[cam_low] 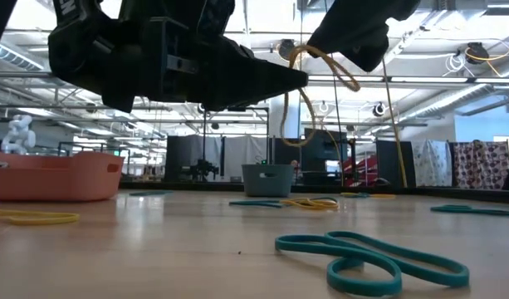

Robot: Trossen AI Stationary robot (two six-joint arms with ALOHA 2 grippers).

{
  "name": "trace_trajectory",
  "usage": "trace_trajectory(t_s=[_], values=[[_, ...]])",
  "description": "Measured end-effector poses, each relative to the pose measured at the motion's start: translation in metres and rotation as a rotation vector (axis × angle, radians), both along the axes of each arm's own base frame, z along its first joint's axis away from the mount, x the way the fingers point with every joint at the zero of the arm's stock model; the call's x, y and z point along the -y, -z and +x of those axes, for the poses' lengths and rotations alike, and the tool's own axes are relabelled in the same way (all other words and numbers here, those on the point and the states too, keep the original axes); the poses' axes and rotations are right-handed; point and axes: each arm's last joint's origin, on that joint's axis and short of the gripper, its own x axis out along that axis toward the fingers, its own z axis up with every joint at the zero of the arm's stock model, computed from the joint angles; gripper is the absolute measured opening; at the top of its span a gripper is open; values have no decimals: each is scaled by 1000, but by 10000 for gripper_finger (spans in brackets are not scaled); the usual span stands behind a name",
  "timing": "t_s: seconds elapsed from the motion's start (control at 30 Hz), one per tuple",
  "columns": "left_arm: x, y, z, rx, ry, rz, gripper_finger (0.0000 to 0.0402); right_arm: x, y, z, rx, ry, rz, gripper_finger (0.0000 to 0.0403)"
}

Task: Sort rubber bands into baskets
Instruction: Put the middle right yellow rubber band into the orange bin

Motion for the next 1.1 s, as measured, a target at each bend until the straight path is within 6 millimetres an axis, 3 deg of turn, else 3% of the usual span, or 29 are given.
trace_trajectory(t_s=[0.2, 0.43, 0.6, 0.83, 0.97, 1.1], values=[[-2, -6, -2, -35, -47, 15, 3, 2, 3, -3, -40, 6, -26, 47], [-4, -31, -20, -217, -136, 87, 1, 4, 10, -11, -148, -8, -86, 119], [-10, -62, -55, -395, -293, 180, 1, 2, 16, -16, -171, -2, -82, 143], [-31, -106, -124, -599, -492, 55, 1, 0, 31, -19, -128, -12, -66, 150], [-41, -116, -158, -720, -598, -76, 5, 1, 39, -21, -104, 1, -73, 151], [-47, -113, -178, -807, -749, -188, 6, 3, 42, -21, -73, 14, -126, 151]])
